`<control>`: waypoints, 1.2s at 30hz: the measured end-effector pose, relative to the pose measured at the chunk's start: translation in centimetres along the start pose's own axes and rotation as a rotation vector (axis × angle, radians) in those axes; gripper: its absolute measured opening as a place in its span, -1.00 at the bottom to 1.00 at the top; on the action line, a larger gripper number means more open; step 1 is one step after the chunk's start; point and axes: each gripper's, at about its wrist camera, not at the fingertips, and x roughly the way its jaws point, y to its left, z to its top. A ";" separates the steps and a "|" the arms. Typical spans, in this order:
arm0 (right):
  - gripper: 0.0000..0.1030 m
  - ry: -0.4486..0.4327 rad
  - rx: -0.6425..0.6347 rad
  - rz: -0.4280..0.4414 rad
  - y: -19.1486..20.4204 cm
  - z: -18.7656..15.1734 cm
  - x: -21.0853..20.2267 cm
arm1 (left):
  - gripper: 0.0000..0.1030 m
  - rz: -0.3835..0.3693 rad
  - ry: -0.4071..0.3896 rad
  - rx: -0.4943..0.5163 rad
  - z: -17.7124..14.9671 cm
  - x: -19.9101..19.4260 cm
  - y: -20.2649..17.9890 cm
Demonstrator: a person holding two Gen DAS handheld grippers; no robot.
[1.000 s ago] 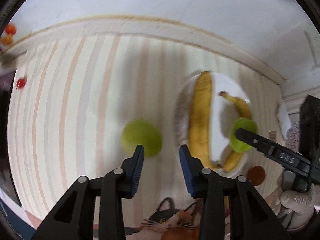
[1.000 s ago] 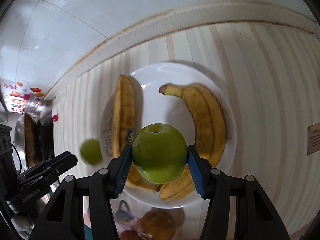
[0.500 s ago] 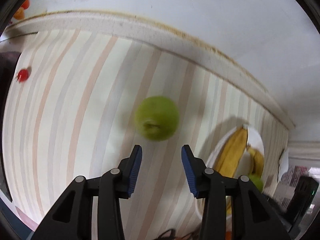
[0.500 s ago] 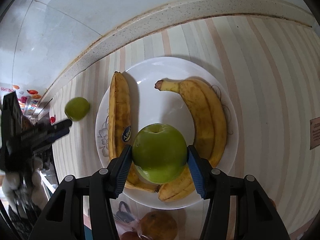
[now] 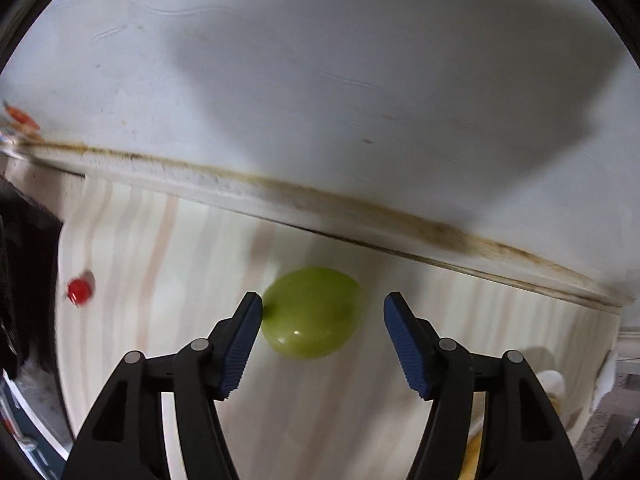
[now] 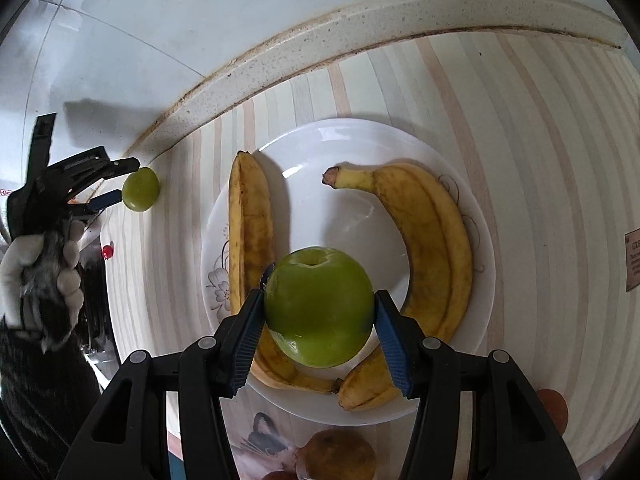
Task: Organize fruits
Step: 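Place the green apples on the plate beside the bananas, opening both grippers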
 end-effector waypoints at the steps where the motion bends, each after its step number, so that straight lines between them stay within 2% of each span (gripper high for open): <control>1: 0.12 -0.002 -0.001 -0.002 0.1 0.0 0.0 | 0.19 0.017 0.002 0.014 0.2 0.3 0.2; 8: 0.12 -0.006 -0.002 -0.013 0.6 -0.2 0.0 | 0.18 0.044 -0.029 0.064 0.7 1.6 0.8; 11: 0.12 -0.007 0.001 -0.022 1.1 -0.1 0.2 | 0.10 0.072 -0.054 0.095 0.9 2.2 0.9; 15: 0.12 -0.013 -0.007 -0.040 1.6 -0.3 0.3 | 0.04 0.056 -0.078 0.087 1.1 3.1 0.2; 22: 0.12 -0.011 -0.008 -0.053 1.7 -1.1 0.5 | 0.03 0.007 -0.125 0.084 -1.2 1.9 0.9; 26: 0.12 -0.017 -0.015 -0.060 1.5 -1.3 0.3 | 0.03 -0.058 -0.150 0.111 -4.4 -0.4 0.7; 29: 0.12 -0.020 -0.015 -0.061 1.2 -1.4 0.3 | 0.03 -0.138 -0.152 0.188 -7.8 -2.9 -1.6; 32: 0.12 -0.019 -0.007 -0.064 0.7 -1.4 0.4 | 0.03 -0.235 -0.106 0.271 -11.3 -4.7 -4.8; 35: 0.12 -0.017 0.001 -0.060 0.2 -1.6 0.4 | 0.03 -0.345 -0.001 0.329 -14.0 -4.8 -7.3; 36: 0.12 -0.016 0.003 -0.059 0.0 -1.6 0.5 | 0.03 -0.361 0.025 0.345 -14.8 -4.5 -8.3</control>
